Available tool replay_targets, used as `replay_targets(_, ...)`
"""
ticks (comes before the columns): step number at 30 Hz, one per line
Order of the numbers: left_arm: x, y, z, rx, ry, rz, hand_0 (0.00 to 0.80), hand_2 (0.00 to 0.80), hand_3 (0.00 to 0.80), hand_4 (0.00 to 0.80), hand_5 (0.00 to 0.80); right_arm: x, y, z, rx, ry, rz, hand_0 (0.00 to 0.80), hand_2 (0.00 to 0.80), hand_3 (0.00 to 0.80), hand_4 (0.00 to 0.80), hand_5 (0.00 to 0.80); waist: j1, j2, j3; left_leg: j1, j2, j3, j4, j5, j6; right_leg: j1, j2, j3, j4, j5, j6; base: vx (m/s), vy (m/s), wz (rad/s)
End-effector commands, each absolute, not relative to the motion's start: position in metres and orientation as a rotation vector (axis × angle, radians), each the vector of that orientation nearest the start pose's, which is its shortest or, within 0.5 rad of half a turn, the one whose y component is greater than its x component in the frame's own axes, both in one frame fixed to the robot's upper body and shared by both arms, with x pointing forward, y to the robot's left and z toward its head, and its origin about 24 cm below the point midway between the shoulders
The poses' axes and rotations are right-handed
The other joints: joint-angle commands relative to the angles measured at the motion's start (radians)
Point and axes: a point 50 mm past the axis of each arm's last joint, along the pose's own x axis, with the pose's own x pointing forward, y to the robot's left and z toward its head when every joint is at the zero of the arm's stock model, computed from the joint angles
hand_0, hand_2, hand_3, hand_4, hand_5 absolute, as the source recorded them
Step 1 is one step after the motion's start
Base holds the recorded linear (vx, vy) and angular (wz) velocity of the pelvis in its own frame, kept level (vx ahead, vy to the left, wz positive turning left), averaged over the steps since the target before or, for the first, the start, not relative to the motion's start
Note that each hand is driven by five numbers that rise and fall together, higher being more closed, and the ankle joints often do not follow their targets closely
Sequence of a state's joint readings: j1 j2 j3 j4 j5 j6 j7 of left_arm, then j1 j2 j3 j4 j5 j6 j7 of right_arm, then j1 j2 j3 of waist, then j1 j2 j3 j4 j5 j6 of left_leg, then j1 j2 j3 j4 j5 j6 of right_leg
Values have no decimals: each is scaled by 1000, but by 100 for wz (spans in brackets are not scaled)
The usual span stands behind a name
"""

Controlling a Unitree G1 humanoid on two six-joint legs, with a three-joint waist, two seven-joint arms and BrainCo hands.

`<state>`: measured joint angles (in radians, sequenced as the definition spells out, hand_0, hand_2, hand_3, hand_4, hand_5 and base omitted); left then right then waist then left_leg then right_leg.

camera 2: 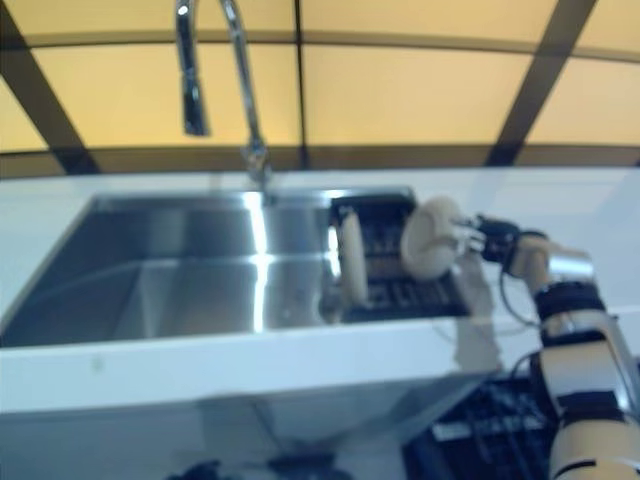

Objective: Take plates into dishwasher

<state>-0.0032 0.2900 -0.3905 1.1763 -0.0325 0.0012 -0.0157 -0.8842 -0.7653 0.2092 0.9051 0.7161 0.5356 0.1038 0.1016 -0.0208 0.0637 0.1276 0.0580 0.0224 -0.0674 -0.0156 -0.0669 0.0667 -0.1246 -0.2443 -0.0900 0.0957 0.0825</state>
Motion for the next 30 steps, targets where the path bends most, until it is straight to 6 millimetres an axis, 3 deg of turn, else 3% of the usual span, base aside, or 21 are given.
replay_targets(1, 107, 240, -155, 533, 1183, -196, 0, 0, 0, 0, 0, 380, -299, 174, 5, 372, -137, 0, 0, 0, 0, 0, 22, -68, -8, -4, -34, 71, 8, 10, 15, 71, 38, 35, 12, -63, -23, 12, -37, 1)
replay_targets(30, 107, 231, -157, 527, 1180, -220, 0, 0, 0, 0, 0, 387, -281, 170, -15, 386, -74, 0, 0, 0, 0, 0, 19, -62, 0, -20, -6, 66, 29, 27, -12, 70, 57, 25, 12, -72, -47, 2, -5, 1)
